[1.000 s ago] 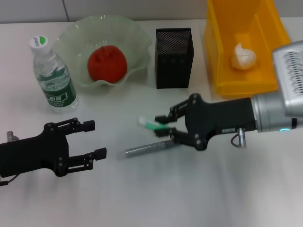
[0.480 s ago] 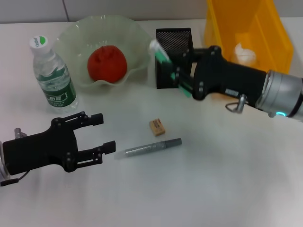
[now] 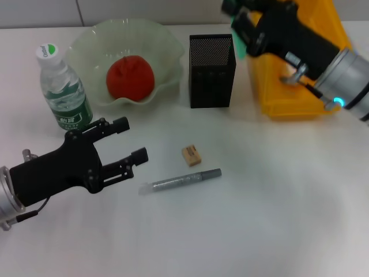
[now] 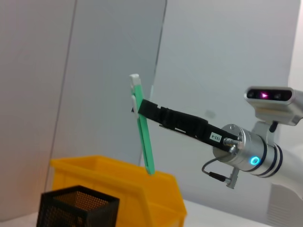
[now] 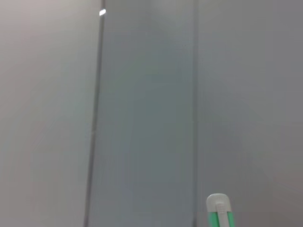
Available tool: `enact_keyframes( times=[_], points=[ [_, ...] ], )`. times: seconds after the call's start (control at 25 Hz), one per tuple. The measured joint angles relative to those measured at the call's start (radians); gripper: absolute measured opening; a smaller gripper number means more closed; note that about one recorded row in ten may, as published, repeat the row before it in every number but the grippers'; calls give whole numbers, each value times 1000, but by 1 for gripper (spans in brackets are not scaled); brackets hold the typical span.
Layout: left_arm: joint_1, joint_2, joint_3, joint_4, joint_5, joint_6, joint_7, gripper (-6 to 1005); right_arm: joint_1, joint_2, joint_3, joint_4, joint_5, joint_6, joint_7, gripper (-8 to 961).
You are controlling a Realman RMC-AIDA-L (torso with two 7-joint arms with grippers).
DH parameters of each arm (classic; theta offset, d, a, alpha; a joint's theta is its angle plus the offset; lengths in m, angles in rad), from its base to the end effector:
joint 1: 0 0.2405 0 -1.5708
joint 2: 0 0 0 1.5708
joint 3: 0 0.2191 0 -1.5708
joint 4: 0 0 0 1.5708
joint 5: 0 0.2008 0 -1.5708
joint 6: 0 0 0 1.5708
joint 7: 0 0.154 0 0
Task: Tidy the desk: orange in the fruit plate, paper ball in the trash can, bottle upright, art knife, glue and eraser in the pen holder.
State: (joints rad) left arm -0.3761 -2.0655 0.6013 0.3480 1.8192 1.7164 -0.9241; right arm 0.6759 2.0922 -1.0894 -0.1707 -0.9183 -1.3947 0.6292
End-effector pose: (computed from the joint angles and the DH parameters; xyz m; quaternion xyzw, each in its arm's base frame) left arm -0.2495 0.2451 -0.0042 -0.8936 -0.1686 -0.3781 0.1734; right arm 0.1646 0.3505 -0.0133 -0.8289 0.0837 0.4434 0.3306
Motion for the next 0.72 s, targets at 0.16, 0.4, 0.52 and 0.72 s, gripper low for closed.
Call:
enact_keyframes(
  times=[0.16,0.4,0.52,0.72],
  points=[
    [-2,-2,0,-10,-15,-3,0,768,26,0,5,13,36,28,-2,186],
    [-5,-2,-1,-19,-40,-5,3,768,74,0,3,18,91,126,11,186],
    [-3,-3,-2,-23,-45,-9,10,768,77,0,-1,19,118,126,16,186],
    [-8,-3,0,-25,-48,-46,10,768,86,0,-14,26,123,130,44,186]
  ],
)
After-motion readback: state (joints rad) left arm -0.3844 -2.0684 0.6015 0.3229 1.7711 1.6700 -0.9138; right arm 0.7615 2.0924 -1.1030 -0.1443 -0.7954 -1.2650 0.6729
